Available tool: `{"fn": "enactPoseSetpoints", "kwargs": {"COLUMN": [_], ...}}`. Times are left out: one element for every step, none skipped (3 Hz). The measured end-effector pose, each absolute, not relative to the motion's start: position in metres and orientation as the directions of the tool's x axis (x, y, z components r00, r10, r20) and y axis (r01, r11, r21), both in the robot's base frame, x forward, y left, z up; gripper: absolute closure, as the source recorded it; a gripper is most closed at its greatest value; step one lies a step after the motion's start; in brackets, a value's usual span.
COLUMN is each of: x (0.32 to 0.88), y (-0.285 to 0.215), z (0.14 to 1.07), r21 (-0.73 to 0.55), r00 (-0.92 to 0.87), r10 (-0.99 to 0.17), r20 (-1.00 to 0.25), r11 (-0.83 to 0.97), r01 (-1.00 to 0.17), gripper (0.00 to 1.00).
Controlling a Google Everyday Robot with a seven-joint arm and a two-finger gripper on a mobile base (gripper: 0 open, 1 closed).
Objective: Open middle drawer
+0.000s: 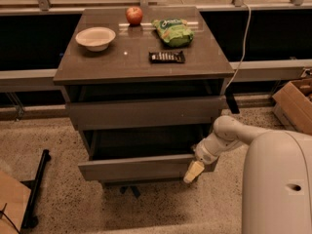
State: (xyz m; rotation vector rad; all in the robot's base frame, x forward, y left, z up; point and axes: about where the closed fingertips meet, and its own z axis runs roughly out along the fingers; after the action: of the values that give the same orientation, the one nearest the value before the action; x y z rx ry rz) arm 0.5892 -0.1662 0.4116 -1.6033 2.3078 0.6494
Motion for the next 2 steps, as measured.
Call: {"fn": "enactPoseSetpoints", "kwargs": {"x": [0.5892,0.5892], "y": [-0.1662,-0.1662], "z": [0.4153,0.4166], "r21": [0.213,0.213], "r00": [-0.359,-0.359], "r10": [-0.818,-0.818], "r20": [-0.45,-0.45], "r11": [0.292,0.292], "r01": [-0.932,-0.932], "gripper": [0.42,0.65]}}
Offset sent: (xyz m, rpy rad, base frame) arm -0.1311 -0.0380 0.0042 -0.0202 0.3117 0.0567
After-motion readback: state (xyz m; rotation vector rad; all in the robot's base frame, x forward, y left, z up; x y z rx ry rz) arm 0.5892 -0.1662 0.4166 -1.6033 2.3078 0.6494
